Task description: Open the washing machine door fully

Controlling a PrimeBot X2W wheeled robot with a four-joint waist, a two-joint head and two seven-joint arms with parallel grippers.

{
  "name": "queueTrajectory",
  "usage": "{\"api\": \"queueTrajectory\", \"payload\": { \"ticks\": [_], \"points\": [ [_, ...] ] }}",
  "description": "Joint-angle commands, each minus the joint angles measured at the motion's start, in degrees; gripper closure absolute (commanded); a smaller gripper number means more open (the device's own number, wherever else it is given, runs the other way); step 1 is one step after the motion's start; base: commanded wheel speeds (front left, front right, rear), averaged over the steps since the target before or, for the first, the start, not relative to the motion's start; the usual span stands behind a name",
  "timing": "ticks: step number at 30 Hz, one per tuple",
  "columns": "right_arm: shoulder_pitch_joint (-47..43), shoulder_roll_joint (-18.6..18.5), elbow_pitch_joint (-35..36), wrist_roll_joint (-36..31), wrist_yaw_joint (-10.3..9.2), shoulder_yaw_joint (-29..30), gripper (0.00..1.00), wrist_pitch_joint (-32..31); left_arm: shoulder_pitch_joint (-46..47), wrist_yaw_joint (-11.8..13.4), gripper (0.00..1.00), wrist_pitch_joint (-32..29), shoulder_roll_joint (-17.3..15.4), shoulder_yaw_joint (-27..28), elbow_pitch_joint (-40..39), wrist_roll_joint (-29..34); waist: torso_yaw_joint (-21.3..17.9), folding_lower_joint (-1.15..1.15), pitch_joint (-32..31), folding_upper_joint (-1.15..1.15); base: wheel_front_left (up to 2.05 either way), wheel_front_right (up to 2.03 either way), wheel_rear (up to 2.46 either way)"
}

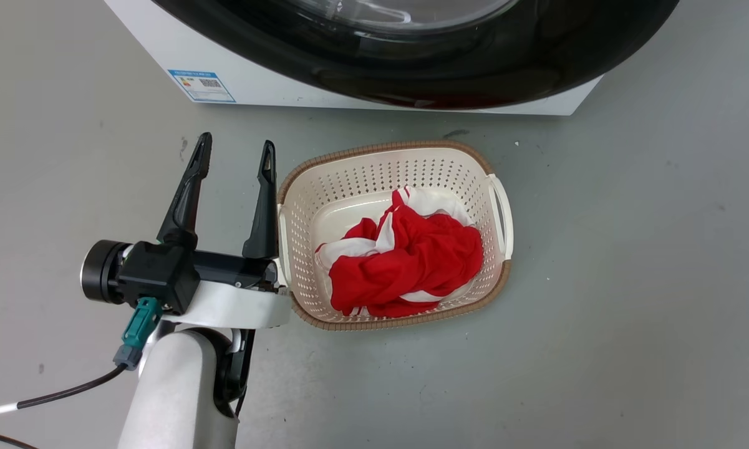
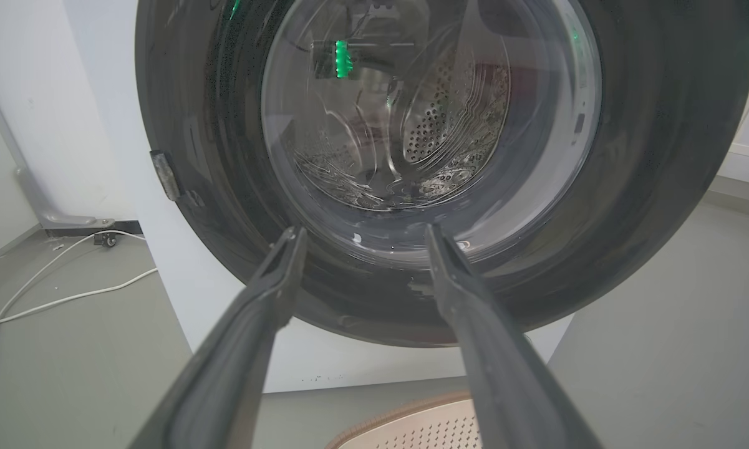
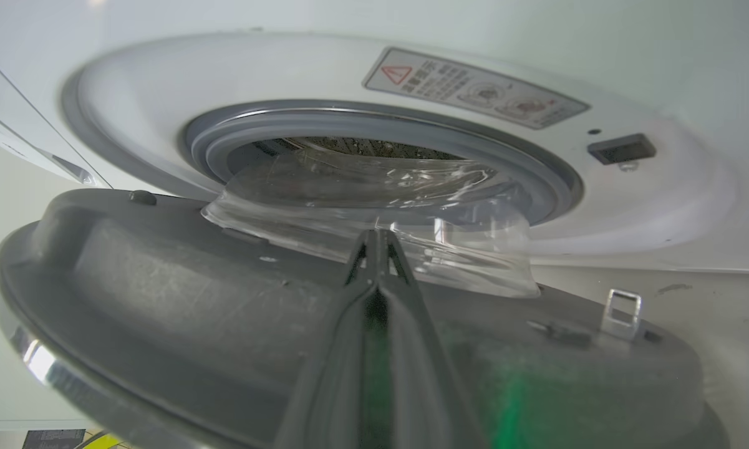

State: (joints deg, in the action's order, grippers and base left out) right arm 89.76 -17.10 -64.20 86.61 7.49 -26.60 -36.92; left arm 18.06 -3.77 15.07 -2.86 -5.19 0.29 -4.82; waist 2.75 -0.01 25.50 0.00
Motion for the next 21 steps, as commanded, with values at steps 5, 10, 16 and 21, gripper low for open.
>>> {"api": "queueTrajectory", "payload": {
  "ticks": [5,10,16,21],
  "points": [
    [-4.76,0.21,2.43,2.25,0.00,0.44,1.00,-5.05,0.39,0.18,0.00,0.15,-0.03,0.05,0.70,-0.23,-0.42,0.01,-2.01,0.00,0.00,0.00,0.00],
    [-9.82,0.70,6.09,5.30,0.00,1.46,1.00,-10.15,-1.12,0.14,0.00,0.15,-0.03,0.06,1.47,-0.16,-0.65,0.01,-5.04,0.00,0.00,0.00,0.00],
    [-16.65,0.78,10.14,7.64,0.00,1.65,1.00,-14.33,-2.88,0.06,0.00,0.15,-0.03,0.37,2.51,-0.05,-0.94,0.01,-9.11,0.00,0.00,0.00,0.00],
    [-22.53,1.73,13.85,9.19,0.00,1.31,1.00,-16.33,-4.81,-0.15,0.00,0.15,-0.04,0.52,3.31,-0.17,-0.96,0.01,-12.57,0.00,0.00,0.00,0.00]
  ]
}}
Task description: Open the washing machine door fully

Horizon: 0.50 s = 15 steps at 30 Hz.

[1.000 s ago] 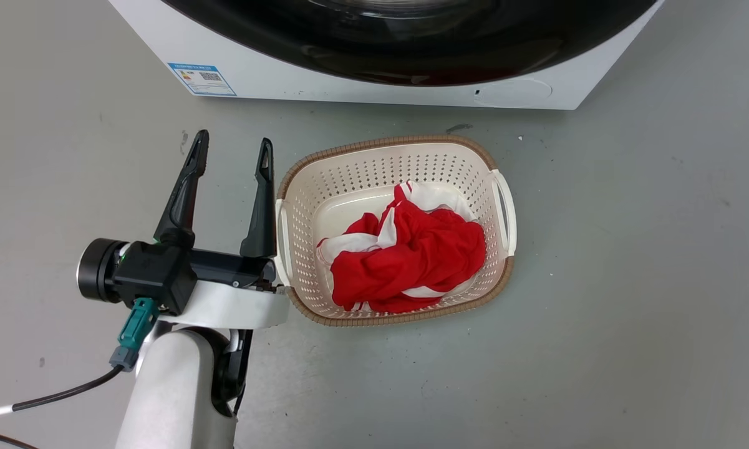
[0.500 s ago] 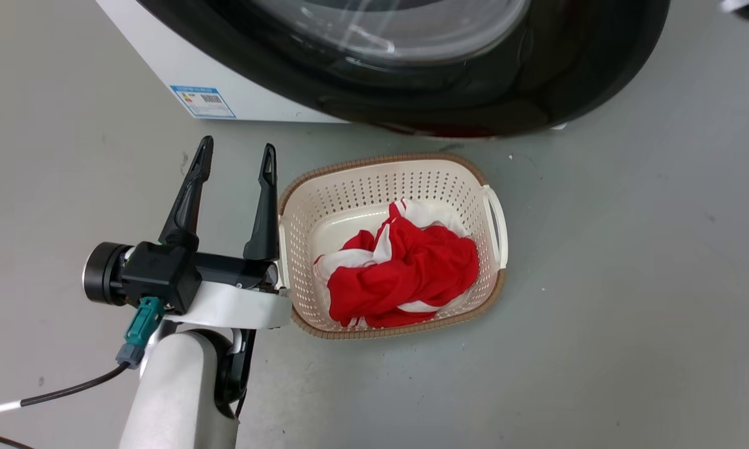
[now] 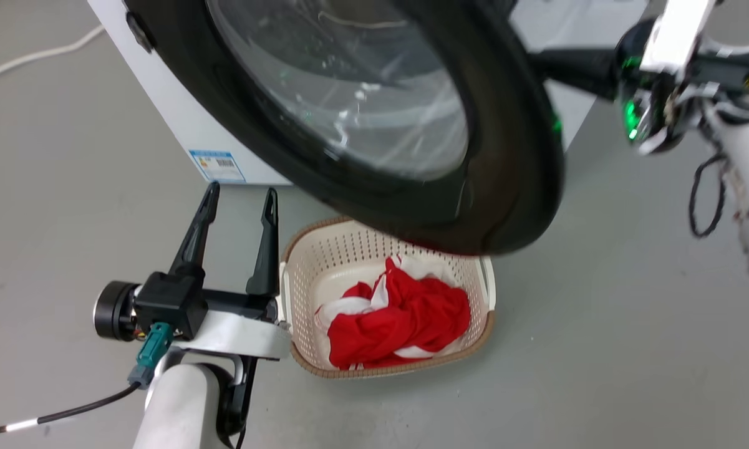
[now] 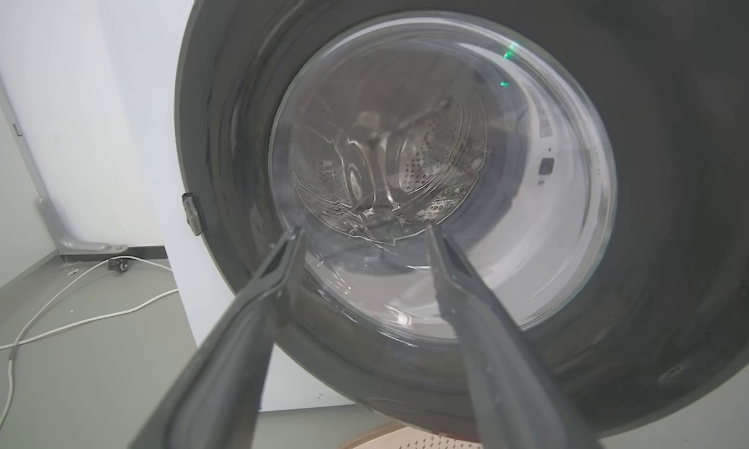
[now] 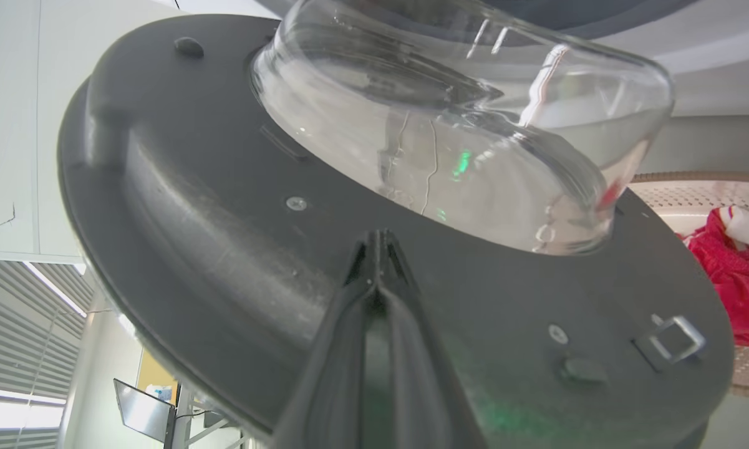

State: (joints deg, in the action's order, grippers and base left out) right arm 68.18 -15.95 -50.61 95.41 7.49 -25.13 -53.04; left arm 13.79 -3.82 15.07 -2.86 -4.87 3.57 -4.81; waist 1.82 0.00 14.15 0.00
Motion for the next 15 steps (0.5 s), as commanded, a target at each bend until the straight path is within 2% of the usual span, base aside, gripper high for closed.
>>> {"api": "queueTrajectory", "payload": {
  "ticks": [1,15],
  "points": [
    [-2.06,0.84,1.03,0.69,0.00,-0.33,1.00,-0.70,-0.96,-0.13,0.00,0.15,-0.03,0.17,0.22,-0.20,-0.01,0.00,-1.80,0.00,0.00,0.00,0.00],
    [-16.31,5.11,12.63,4.89,0.00,-3.31,1.00,-4.89,-5.16,-0.11,0.00,0.15,-0.03,-1.37,1.75,-0.42,1.18,0.00,-8.11,0.00,0.00,0.00,0.00]
  ]
}}
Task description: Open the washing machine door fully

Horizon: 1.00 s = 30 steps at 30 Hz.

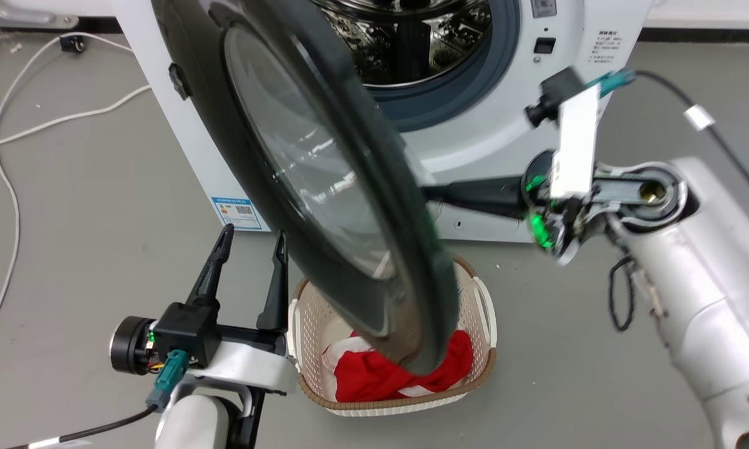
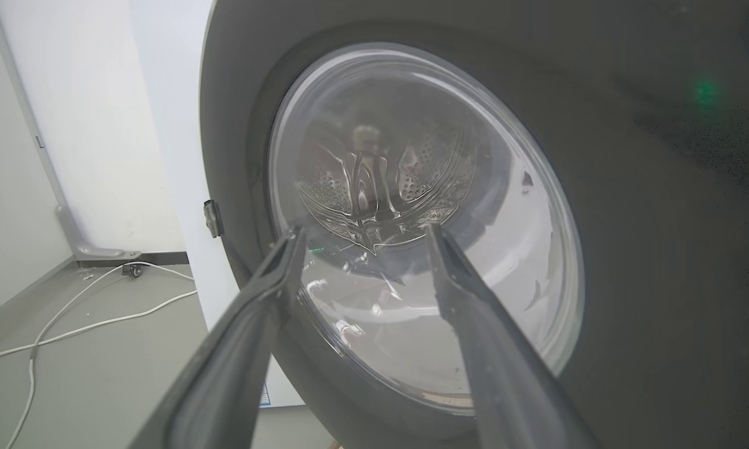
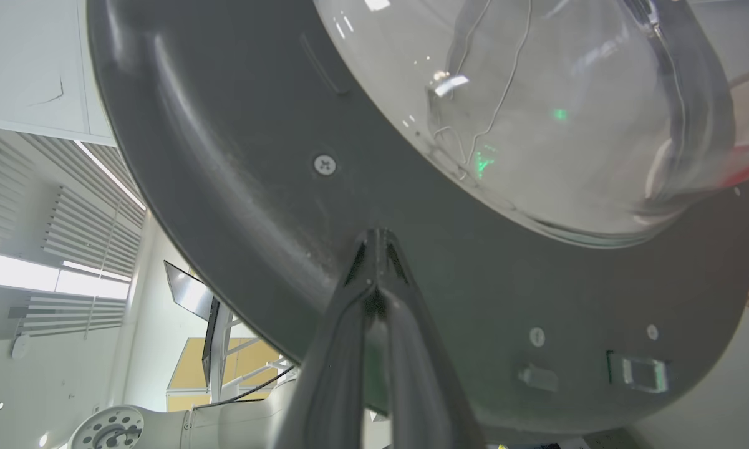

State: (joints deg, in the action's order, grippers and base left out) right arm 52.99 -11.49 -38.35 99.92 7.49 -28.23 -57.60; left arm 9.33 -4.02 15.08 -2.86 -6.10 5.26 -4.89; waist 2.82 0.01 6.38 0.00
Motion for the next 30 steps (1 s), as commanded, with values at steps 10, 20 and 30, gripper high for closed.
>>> {"api": "queueTrajectory", "payload": {
  "ticks": [10,20,30],
  "points": [
    [-6.75,3.30,6.38,1.69,0.00,-3.70,1.00,-0.19,-1.71,0.29,0.00,0.14,-0.03,-0.82,0.30,-0.61,0.82,-0.01,-1.85,0.00,0.00,0.00,0.00],
    [-11.69,2.45,9.26,0.47,0.00,-0.49,1.00,12.66,-2.76,0.71,0.00,0.13,-0.03,-0.40,0.01,-0.68,0.60,-0.01,-2.62,0.00,0.00,0.00,0.00],
    [-24.21,1.15,13.49,-2.93,0.00,10.59,0.00,39.00,-4.53,0.91,0.00,0.13,-0.04,1.46,-0.04,-0.70,-0.92,-0.01,-3.73,0.00,0.00,0.00,0.00]
  ]
}}
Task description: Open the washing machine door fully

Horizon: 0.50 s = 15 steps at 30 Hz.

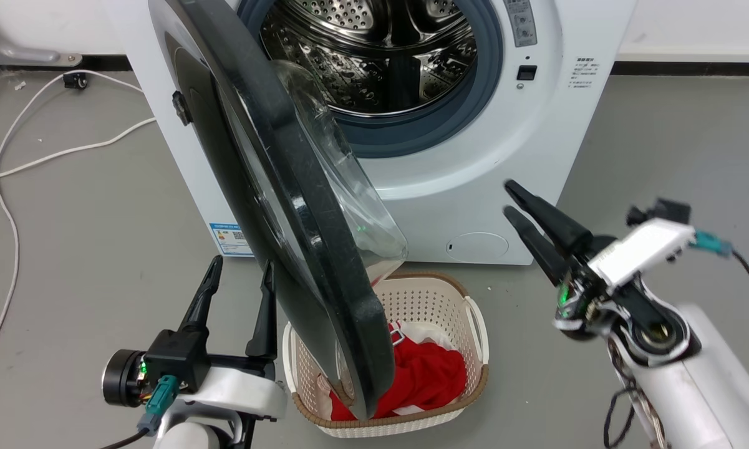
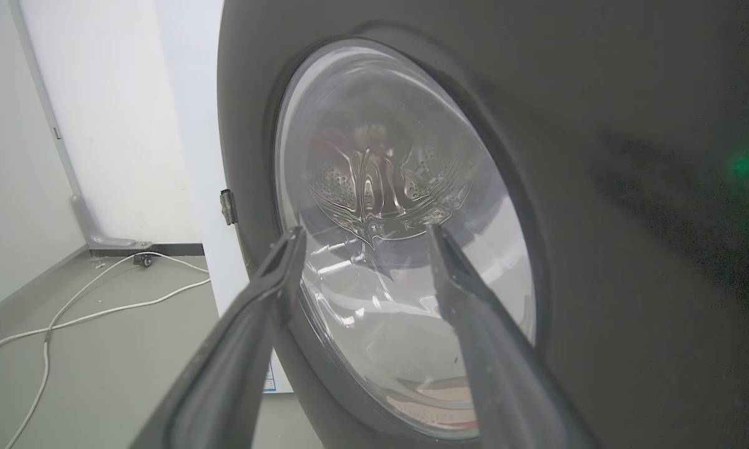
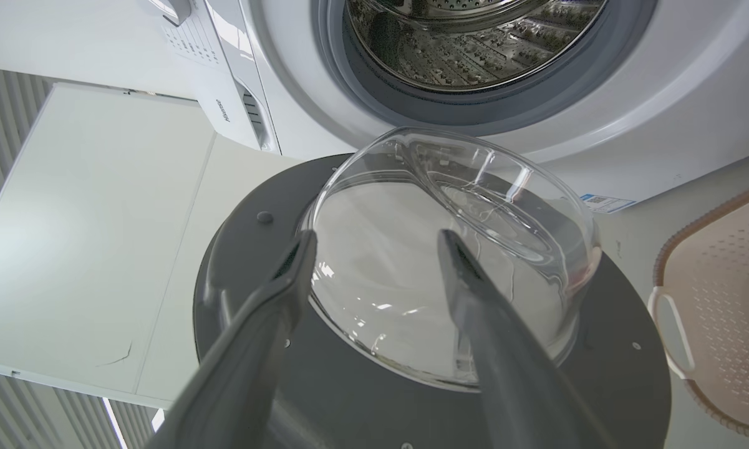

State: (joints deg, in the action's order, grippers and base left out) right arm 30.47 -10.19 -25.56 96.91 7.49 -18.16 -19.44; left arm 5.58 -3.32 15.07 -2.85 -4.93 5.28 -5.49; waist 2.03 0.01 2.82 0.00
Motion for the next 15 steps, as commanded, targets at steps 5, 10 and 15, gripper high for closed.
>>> {"api": "queueTrajectory", "payload": {
  "ticks": [5,10,15],
  "points": [
    [-10.75,-0.51,4.26,-0.54,0.00,4.37,0.00,9.19,-1.76,0.31,0.00,0.14,-0.03,1.32,0.19,-0.11,-0.73,-0.01,-1.15,0.00,0.00,0.00,0.00],
    [-19.01,-0.89,8.71,-3.11,0.00,7.68,0.00,17.90,-2.02,-0.05,0.00,0.15,-0.04,1.98,0.67,0.08,-1.03,-0.01,-1.83,0.00,0.00,0.00,0.00],
    [-24.38,-2.53,11.66,-12.73,0.00,9.11,0.00,29.42,-2.39,-0.32,0.00,0.15,-0.04,2.26,1.09,0.21,-1.22,-0.01,-2.53,0.00,0.00,0.00,0.00]
  ]
}}
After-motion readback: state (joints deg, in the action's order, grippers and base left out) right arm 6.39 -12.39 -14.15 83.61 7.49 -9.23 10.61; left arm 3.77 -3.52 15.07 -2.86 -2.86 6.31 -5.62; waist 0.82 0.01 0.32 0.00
